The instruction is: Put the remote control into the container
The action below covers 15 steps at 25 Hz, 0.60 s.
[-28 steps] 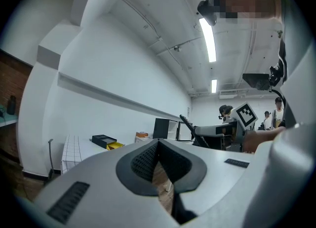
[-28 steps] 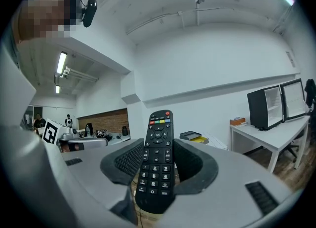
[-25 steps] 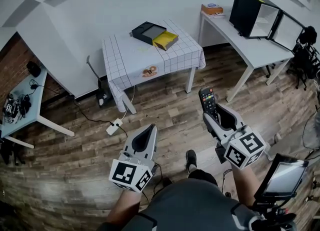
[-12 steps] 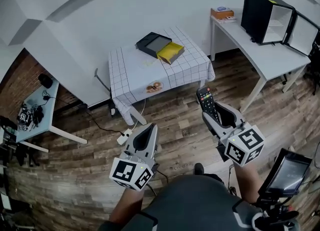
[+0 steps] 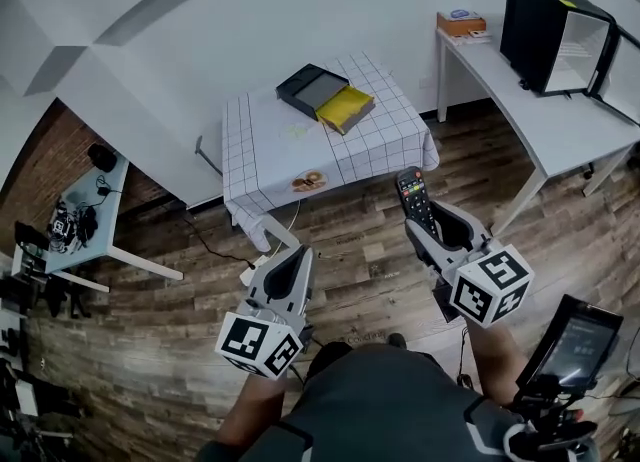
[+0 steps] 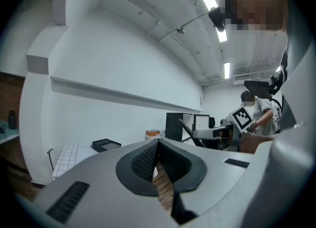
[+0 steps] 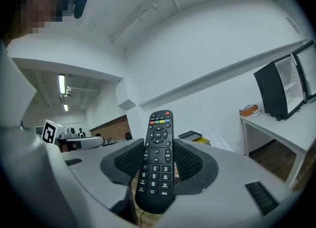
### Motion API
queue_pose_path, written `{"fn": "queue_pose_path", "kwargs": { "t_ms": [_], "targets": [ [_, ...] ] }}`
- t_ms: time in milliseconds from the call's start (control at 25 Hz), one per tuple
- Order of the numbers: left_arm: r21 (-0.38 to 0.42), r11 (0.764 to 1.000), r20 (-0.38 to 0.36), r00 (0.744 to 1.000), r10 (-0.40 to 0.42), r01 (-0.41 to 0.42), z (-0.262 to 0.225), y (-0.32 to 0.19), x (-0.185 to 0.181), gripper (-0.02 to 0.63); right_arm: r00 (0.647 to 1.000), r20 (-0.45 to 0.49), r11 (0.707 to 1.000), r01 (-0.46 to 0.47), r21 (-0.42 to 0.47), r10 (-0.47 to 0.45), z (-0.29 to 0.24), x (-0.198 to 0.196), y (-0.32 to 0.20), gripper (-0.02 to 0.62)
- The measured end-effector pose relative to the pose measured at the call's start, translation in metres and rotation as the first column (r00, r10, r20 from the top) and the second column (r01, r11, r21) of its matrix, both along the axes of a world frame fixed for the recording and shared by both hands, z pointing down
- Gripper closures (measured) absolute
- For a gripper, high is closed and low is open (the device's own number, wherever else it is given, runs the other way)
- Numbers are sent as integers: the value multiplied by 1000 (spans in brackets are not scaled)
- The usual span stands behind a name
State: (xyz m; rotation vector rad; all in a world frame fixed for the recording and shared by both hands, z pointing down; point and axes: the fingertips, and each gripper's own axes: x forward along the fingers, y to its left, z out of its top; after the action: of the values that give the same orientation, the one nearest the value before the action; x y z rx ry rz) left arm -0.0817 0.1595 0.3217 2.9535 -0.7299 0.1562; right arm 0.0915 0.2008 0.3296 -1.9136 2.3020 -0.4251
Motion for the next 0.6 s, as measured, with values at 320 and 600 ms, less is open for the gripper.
{"fn": "queue_pose_path", "kwargs": {
  "t_ms": [320, 600],
  "targets": [
    [2, 999, 11, 999, -34, 34, 6, -38, 17, 597, 1000, -10, 1000, 15, 16, -15, 6, 21, -35, 397],
    [1, 1000, -34, 999, -10, 10, 11, -101, 29, 597, 999, -47, 1000, 0, -5, 0, 9, 25, -88, 397]
  ]
}}
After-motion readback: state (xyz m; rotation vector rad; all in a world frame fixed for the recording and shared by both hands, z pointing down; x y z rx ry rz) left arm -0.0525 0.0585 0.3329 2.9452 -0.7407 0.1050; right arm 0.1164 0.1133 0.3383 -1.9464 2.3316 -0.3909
